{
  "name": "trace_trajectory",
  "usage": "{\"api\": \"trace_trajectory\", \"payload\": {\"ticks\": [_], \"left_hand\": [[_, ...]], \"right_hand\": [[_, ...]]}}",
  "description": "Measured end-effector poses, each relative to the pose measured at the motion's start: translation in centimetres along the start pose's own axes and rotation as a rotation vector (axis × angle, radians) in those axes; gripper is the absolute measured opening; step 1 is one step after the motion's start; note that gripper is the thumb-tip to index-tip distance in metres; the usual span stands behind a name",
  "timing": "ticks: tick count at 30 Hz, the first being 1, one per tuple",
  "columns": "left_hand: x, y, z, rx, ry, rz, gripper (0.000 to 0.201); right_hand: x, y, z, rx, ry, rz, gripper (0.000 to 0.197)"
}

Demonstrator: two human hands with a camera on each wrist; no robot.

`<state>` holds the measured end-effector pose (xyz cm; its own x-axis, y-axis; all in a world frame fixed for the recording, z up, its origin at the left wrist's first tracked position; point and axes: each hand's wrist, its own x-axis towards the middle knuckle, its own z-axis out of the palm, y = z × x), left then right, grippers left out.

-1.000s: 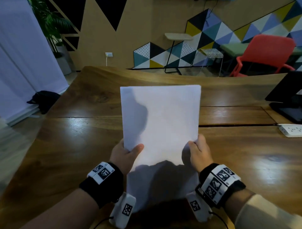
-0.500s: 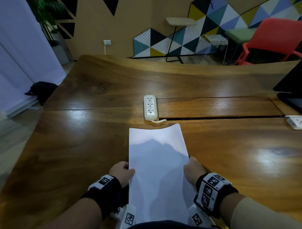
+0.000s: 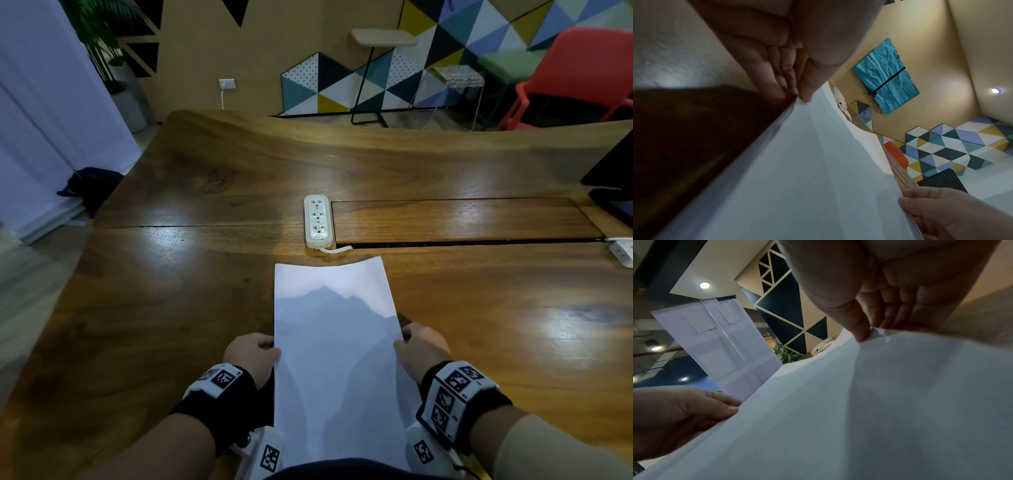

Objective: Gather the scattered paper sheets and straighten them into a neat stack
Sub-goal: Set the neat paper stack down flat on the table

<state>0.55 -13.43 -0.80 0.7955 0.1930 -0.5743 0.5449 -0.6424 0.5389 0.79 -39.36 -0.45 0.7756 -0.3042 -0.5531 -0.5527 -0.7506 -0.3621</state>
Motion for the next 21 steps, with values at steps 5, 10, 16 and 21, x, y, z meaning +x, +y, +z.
{"api": "trace_trajectory", "payload": {"ticks": [5, 10, 16, 21], "left_hand": [[0.2, 0.5, 0.0, -0.012, 0.035, -0.006, 0.024], [0.7, 1.5, -0.3, 0.046, 0.034, 0.012, 0.022], [1.1, 2.2, -0.4, 0.088, 0.049, 0.016, 0.019], [1.0, 3.0, -0.4, 0.251, 0.053, 0.065, 0.024]], "right_hand": [[0.4, 0.3, -0.5, 0.057, 0.028, 0.029, 0.028], [0.9, -0.1, -1.3, 0.081, 0.01, 0.023, 0.024], [1.6, -0.6, -1.7, 0.069, 0.01, 0.05, 0.022], [1.9, -1.1, -1.9, 0.064, 0.025, 0.056, 0.021]]}}
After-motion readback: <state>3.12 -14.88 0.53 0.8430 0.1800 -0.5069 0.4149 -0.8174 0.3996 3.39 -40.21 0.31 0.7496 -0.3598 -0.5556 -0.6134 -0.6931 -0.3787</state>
